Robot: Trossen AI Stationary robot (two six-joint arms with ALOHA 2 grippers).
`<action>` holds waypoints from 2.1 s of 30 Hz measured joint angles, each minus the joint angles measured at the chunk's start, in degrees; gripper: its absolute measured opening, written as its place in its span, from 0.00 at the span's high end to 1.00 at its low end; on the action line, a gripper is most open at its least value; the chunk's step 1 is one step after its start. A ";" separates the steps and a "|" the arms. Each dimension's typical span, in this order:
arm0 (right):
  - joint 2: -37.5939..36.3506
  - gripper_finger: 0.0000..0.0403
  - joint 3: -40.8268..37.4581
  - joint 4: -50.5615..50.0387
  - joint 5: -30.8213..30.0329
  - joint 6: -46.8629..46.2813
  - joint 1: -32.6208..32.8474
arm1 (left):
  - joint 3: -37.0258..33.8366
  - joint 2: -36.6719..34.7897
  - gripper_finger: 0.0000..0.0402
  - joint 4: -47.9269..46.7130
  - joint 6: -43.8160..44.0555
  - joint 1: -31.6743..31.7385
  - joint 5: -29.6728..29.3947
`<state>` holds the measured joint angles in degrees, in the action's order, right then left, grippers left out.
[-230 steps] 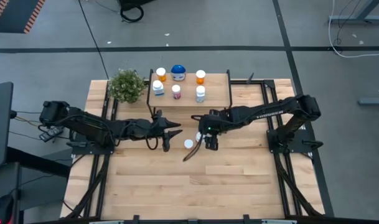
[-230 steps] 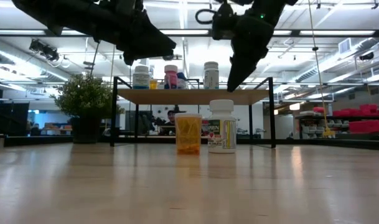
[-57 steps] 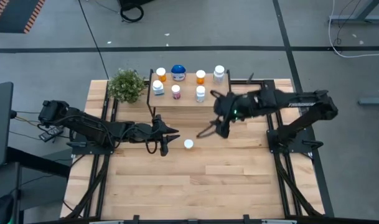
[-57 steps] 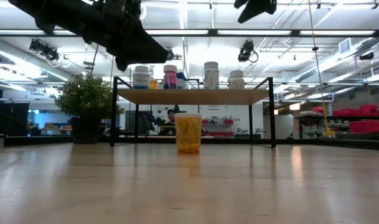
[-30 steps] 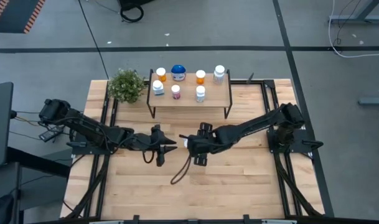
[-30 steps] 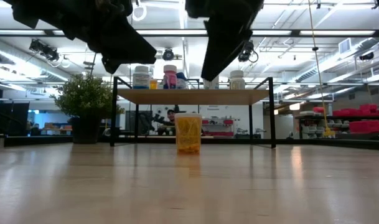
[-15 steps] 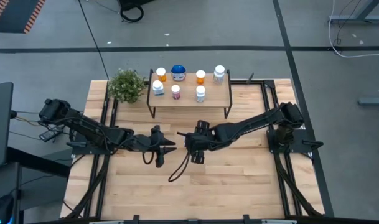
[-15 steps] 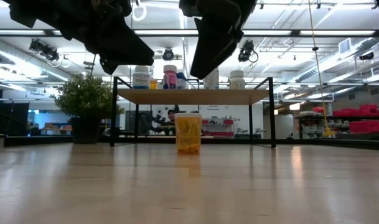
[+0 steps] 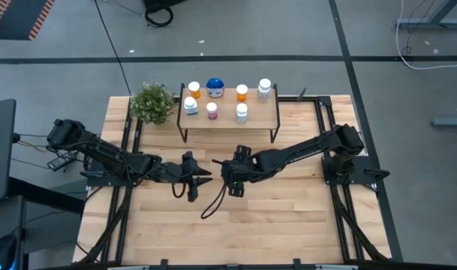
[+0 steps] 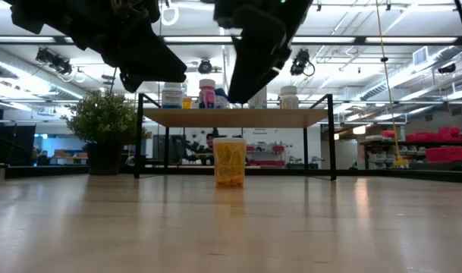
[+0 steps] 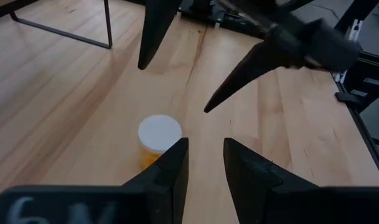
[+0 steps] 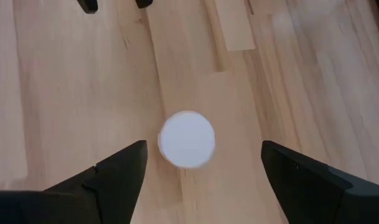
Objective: Pick and place medicine bottles onto shelf by color
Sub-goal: Put the orange pill bottle on the shelf
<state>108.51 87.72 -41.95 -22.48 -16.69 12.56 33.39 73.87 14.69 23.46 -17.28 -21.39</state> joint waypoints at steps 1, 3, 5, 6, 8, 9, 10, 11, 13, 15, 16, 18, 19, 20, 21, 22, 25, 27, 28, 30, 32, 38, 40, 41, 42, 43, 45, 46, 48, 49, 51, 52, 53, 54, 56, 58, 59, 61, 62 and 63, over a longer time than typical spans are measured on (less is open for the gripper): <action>0.96 0.20 0.00 0.32 0.00 0.18 0.00 | 0.00 0.00 0.73 -0.10 0.02 0.00 0.00; 2.22 0.20 0.00 1.16 -0.23 0.77 0.00 | 0.00 0.00 0.73 -0.17 0.28 0.00 0.00; 3.66 0.20 0.00 1.55 -0.25 1.79 0.04 | 0.00 0.00 0.73 -0.29 0.39 -0.05 0.00; 4.28 0.20 -0.02 1.36 -0.24 1.92 -0.12 | 0.00 0.00 0.73 -0.68 0.55 -0.24 -0.01; 5.06 0.20 -0.02 1.56 -0.14 1.92 -0.16 | 0.00 0.00 0.73 -1.22 1.06 -0.42 0.02; 5.26 0.20 -0.07 1.26 -0.11 1.92 -0.22 | 0.00 0.00 0.73 -1.46 1.40 -0.58 -0.02; 5.39 0.20 -0.07 1.45 -0.15 1.92 -0.24 | 0.00 0.00 0.73 -1.68 1.44 -0.63 -0.02; 5.47 0.20 -0.07 1.78 -0.15 1.92 -0.24 | 0.00 0.00 0.73 -1.80 1.44 -0.72 0.01; 5.50 0.20 -0.07 1.97 -0.12 1.92 -0.18 | 0.00 0.00 0.73 -1.86 1.45 -0.79 0.00; 5.50 0.20 -0.07 2.21 0.00 1.92 -0.18 | 0.00 0.00 0.73 -1.98 1.61 -0.94 -0.02; 5.50 0.20 -0.07 2.20 -0.02 1.92 -0.27 | 0.00 0.00 0.73 -2.15 1.67 -0.94 -0.02; 5.50 0.20 -0.07 2.12 0.00 1.92 -0.54 | 0.00 0.00 0.73 -2.20 1.85 -0.98 -0.02; 5.50 0.20 -0.07 2.12 0.00 1.94 -0.72 | 0.00 0.00 0.73 -2.22 1.86 -0.98 0.00; 5.50 0.20 -0.07 2.12 0.02 2.01 -0.92 | 0.00 0.00 0.73 -2.24 1.87 -1.02 0.00; 5.50 0.20 -0.07 2.12 0.04 2.13 -1.11 | 0.00 0.00 0.73 -2.23 1.96 -1.10 -0.01; 5.50 0.20 -0.07 2.14 0.09 2.32 -1.37 | 0.00 0.00 0.73 -2.22 2.14 -1.12 0.00; 5.50 0.20 -0.07 2.42 0.54 2.81 -1.82 | 0.00 0.00 0.73 -2.22 2.66 -1.36 -0.01; 5.50 0.20 -0.07 2.40 1.20 2.84 -2.12 | 0.00 0.00 0.73 -2.22 2.75 -1.36 0.00; 5.50 0.20 -0.07 2.40 1.81 2.86 -2.28 | 0.00 0.00 0.73 -2.22 2.93 -1.36 0.00; 5.50 0.20 -0.07 2.54 3.55 2.84 -2.70 | 0.00 0.00 0.73 -2.22 2.93 -1.36 0.00; 5.50 0.20 -0.07 2.54 4.60 2.84 -2.99 | 0.00 0.00 0.73 -2.22 2.93 -1.36 -0.02; 5.50 0.20 -0.07 2.54 5.93 2.75 -3.47 | 0.00 0.00 0.73 -2.22 2.95 -1.36 -0.01; 5.50 0.20 -0.07 2.53 7.17 2.79 -3.76 | 0.00 0.00 0.73 -2.22 2.95 -1.36 0.00; 5.50 0.20 -0.07 2.54 7.33 2.80 -3.90 | 0.00 0.00 0.73 -2.22 2.97 -1.36 0.00; 5.50 0.20 -0.07 2.54 7.34 2.79 -3.96 | 0.00 0.00 0.73 -2.22 2.97 -1.36 0.00; 5.50 0.20 -0.07 2.54 7.35 2.80 -4.14 | 0.00 0.00 0.73 -2.22 2.99 -1.36 0.00; 5.50 0.20 -0.07 2.52 7.81 2.78 -4.43 | 0.00 0.00 0.73 -2.22 3.02 -1.36 0.00; 5.50 0.20 -0.07 2.54 8.42 2.79 -4.63 | 0.00 0.00 0.73 -2.22 3.02 -1.36 0.00; 5.50 0.20 -0.39 3.05 9.77 2.78 -4.70 | 0.00 0.00 0.73 -2.22 3.02 -1.36 0.00; 5.48 0.20 -0.95 3.67 10.08 2.80 -4.70 | 0.00 0.00 0.73 -2.22 3.02 -1.36 0.00; 5.48 0.20 -1.93 3.41 10.12 2.80 -4.77 | 0.00 0.00 0.73 -2.26 3.02 -1.36 0.00; 5.49 0.20 -2.40 3.38 10.12 2.76 -4.85 | 0.00 0.00 0.73 -2.25 3.02 -1.36 0.00; 5.49 0.20 -2.85 3.72 10.14 2.59 -4.90 | 0.00 0.00 0.73 -2.26 3.02 -1.36 0.00; 5.48 0.20 -3.40 4.19 10.16 2.44 -4.90 | 0.00 0.00 0.73 -2.26 3.02 -1.36 0.00; 5.48 0.20 -4.41 4.21 10.14 2.32 -4.94 | 0.00 0.00 0.73 -2.32 3.02 -1.36 0.00; 5.50 0.20 -4.70 4.30 10.15 1.80 -4.91 | 0.00 0.00 0.73 -2.52 3.02 -1.36 0.00; 5.48 0.20 -4.70 4.52 10.16 1.64 -4.87 | 0.00 0.00 0.73 -2.64 3.02 -1.36 0.00; 5.48 0.20 -4.70 5.18 10.14 1.74 -4.60 | 0.00 0.00 0.73 -2.63 3.00 -1.36 0.00; 5.48 0.20 -4.70 5.54 10.14 1.95 -4.49 | 0.00 0.00 0.73 -2.63 3.00 -1.36 0.00; 5.48 0.20 -4.70 6.21 10.14 2.19 -4.30 | 0.00 0.00 0.73 -2.63 2.99 -1.36 0.00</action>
<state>113.99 83.02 -35.75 -12.34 -14.50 8.26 33.39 73.87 12.05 26.46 -18.63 -21.39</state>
